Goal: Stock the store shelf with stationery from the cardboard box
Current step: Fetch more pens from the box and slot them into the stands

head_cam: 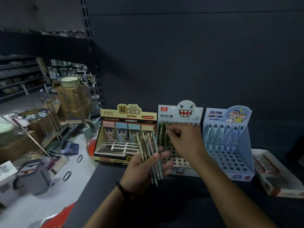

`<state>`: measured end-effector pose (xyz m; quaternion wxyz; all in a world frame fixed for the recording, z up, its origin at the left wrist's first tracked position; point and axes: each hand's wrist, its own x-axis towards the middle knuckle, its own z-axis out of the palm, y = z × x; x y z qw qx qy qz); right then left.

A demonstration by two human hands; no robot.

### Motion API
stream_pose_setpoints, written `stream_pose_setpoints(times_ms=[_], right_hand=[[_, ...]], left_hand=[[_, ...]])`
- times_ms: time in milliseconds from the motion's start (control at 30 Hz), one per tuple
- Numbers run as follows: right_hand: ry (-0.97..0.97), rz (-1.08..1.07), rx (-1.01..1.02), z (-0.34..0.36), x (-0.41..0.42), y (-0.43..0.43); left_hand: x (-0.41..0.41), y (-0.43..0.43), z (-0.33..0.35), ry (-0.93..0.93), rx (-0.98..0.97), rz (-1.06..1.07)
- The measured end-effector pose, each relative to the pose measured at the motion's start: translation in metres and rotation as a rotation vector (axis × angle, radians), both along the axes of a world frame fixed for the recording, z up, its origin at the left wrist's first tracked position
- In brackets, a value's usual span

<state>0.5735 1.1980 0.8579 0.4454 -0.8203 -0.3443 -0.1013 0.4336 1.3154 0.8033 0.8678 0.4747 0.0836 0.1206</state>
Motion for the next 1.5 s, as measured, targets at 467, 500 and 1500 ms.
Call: stream_pose_setpoints(times_ms=[467, 500, 1500], right_hand=[[0.263, 0.169, 0.095, 0.025, -0.002, -0.032], [0.267, 0.166, 0.094, 0.024, -0.001, -0.033], [-0.131, -0.041, 0.083, 0.017, 0.025, -0.009]], left_hand=[[0.022, -0.022, 0.019, -0.031, 0.217, 0.001], [0.022, -0.022, 0.018, -0.034, 0.199, -0.002], [0.025, 0.001, -0.002, -0.063, 0.168, 0.106]])
